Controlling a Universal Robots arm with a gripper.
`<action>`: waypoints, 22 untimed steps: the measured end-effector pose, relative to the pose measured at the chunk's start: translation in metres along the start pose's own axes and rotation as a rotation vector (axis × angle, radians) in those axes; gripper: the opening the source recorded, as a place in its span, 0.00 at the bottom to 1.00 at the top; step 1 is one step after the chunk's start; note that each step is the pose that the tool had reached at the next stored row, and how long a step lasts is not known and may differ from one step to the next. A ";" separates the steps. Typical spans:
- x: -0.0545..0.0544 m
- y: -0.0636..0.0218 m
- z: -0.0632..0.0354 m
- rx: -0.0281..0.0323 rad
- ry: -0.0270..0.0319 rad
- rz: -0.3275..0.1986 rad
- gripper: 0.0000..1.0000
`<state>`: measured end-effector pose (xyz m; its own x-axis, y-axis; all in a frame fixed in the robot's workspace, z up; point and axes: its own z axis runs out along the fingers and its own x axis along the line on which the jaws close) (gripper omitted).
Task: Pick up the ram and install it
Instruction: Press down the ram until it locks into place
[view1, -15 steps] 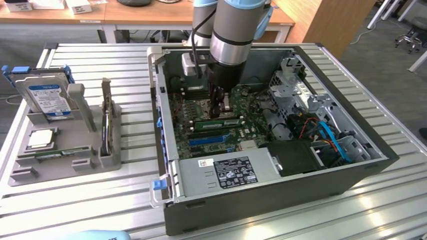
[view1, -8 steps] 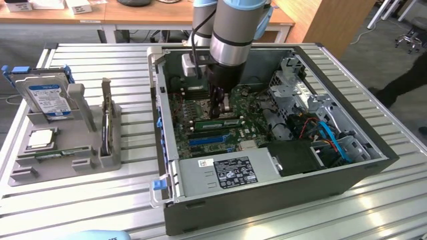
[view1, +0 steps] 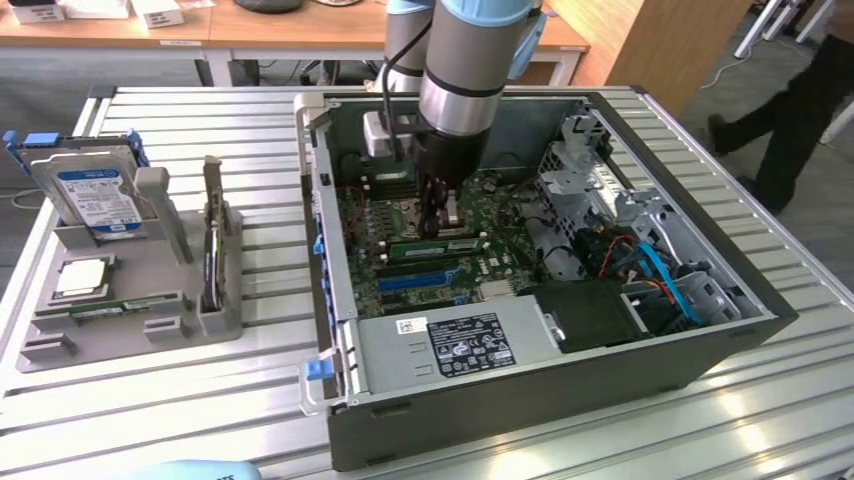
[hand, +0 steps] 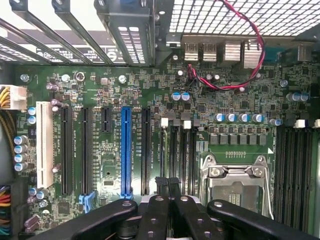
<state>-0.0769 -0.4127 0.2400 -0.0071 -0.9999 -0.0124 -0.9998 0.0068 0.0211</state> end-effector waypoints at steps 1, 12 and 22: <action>0.000 0.0000 0.0003 0.0000 0.0001 0.000 0.10; 0.000 -0.0001 0.0050 -0.0001 0.0001 0.000 0.10; 0.000 -0.0002 0.0085 0.0000 0.0000 0.000 0.10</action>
<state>-0.0769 -0.4127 0.2315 -0.0071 -0.9999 -0.0125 -0.9998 0.0068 0.0211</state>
